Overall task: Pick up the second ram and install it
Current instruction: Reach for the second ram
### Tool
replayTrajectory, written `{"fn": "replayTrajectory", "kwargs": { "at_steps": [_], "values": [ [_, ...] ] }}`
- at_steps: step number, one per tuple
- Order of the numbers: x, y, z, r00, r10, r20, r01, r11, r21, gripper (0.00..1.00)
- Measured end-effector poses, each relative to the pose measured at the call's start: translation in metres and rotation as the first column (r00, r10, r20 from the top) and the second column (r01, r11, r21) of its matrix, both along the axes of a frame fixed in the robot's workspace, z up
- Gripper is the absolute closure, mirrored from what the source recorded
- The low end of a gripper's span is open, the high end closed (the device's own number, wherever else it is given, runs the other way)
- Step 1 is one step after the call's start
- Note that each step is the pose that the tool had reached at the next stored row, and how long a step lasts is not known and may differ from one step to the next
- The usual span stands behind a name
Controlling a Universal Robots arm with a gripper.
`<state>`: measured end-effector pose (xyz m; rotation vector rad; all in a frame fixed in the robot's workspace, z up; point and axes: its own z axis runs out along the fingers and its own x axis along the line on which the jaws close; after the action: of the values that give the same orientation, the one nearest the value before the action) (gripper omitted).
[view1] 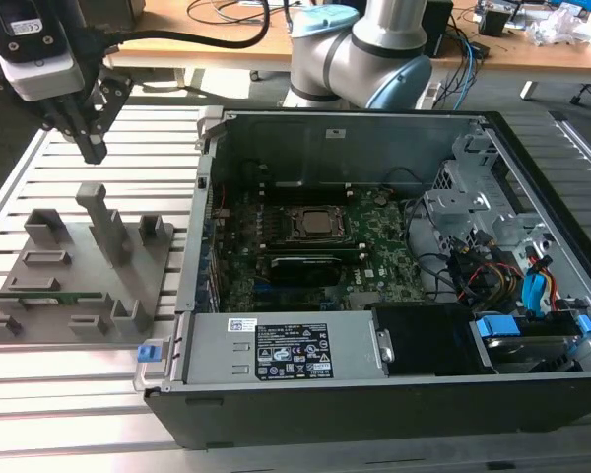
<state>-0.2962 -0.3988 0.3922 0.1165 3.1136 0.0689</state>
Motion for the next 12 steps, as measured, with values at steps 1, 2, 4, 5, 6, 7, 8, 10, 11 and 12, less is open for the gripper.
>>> {"fn": "replayTrajectory", "kwargs": {
  "at_steps": [1, 2, 4, 5, 6, 7, 8, 10, 11, 12],
  "values": [
    [-0.004, 0.0000, -0.0001, 1.0000, 0.000, 0.0000, 0.000, 1.0000, 0.0000, 0.89],
    [-0.007, 0.0000, -0.0001, 1.0000, 0.000, 0.0000, 0.000, 1.0000, 0.0000, 0.89],
    [-0.016, 0.0000, -0.0003, 1.0000, 0.000, 0.0000, 0.000, 1.0000, 0.0000, 0.89],
    [-0.019, 0.0000, -0.0003, 1.0000, 0.000, 0.0000, 0.000, 1.0000, 0.0000, 0.89],
    [-0.020, 0.0000, -0.0003, 1.0000, 0.000, 0.0000, 0.000, 1.0000, 0.0000, 0.89],
    [-0.024, 0.0000, -0.0004, 1.0000, 0.000, 0.0000, 0.000, 1.0000, -0.0001, 0.89],
    [-0.027, 0.0000, -0.0005, 1.0000, 0.000, 0.0000, 0.000, 1.0000, 0.0000, 0.89],
    [-0.033, 0.0000, -0.0006, 1.0000, 0.000, 0.0000, 0.000, 1.0000, 0.0000, 0.89],
    [-0.037, 0.0000, -0.0006, 1.0000, 0.000, -0.0001, 0.000, 1.0000, -0.0001, 0.89],
    [-0.040, 0.0000, -0.0007, 1.0000, 0.000, -0.0001, 0.000, 1.0000, 0.0000, 0.89]
  ]
}}
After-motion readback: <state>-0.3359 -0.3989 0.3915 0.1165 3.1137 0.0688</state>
